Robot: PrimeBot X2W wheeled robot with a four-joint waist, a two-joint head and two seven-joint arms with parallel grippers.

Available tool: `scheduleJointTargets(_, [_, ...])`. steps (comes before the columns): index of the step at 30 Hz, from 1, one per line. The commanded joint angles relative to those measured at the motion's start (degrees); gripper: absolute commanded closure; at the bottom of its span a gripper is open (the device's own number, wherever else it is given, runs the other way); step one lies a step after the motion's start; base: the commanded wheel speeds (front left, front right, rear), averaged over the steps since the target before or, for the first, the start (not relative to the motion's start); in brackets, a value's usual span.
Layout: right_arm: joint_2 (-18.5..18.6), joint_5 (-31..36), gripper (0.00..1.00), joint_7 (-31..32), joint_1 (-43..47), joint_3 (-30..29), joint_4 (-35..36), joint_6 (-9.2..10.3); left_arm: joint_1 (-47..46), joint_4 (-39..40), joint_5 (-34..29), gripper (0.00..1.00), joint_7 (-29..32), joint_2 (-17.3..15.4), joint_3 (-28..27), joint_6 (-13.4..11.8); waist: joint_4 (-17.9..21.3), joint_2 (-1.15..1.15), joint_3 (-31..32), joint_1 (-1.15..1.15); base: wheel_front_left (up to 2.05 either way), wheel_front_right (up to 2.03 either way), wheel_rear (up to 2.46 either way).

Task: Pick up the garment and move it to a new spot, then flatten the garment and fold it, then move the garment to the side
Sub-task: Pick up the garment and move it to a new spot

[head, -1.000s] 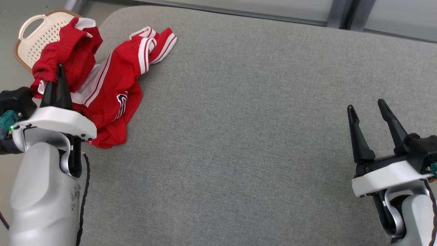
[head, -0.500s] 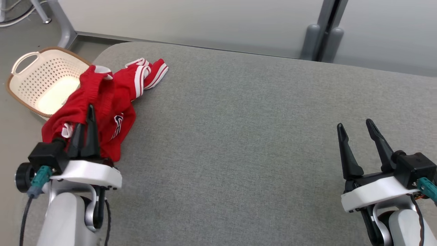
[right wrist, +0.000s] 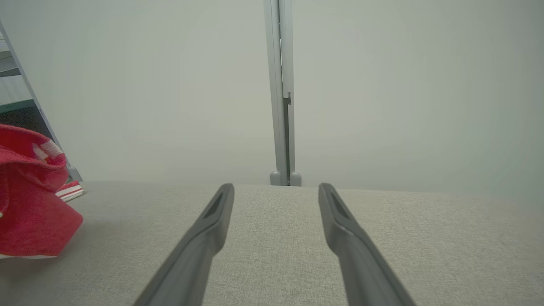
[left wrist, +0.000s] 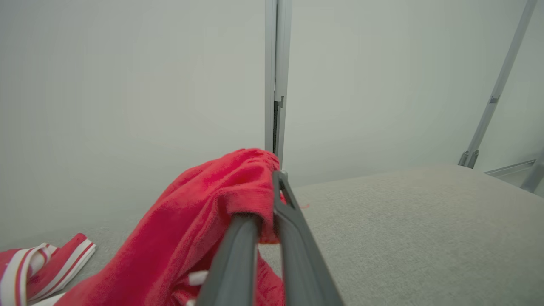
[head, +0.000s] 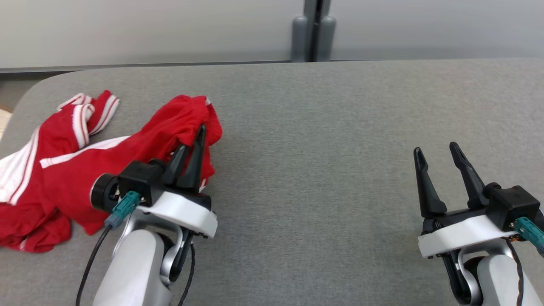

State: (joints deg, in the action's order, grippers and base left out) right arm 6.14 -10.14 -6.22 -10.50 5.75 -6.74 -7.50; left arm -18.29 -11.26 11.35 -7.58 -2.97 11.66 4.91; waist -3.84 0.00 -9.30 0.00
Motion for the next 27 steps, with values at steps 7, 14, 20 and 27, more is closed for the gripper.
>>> scheduleJointTargets(7, [-1.17,-1.07,0.0,-2.6,-2.07,-0.33,-1.84,0.01,-9.05,-3.62,2.3,1.0,0.22,-0.01,8.95,0.4,13.53,0.0,-6.2,0.0,0.0,0.0,0.0])
scheduleJointTargets(14, [-2.32,-2.43,0.0,-5.24,-3.07,-0.46,-4.88,0.01,-16.13,-4.58,5.15,1.0,-0.6,-0.14,19.8,-0.54,19.77,0.0,-9.98,0.0,0.0,0.0,0.0])
scheduleJointTargets(20, [-2.73,-2.87,0.0,-6.79,-4.39,-0.42,-6.58,0.01,-17.93,-8.37,7.28,0.64,-0.18,-0.09,24.06,-1.22,20.38,0.0,-11.96,0.0,0.0,0.0,0.0])
scheduleJointTargets(27, [-2.69,-2.24,0.0,-7.54,-5.64,-0.47,-7.55,0.01,-17.22,-10.75,8.68,0.0,-2.41,-0.07,25.66,-0.55,16.69,0.0,-11.45,0.0,0.0,0.0,0.0])
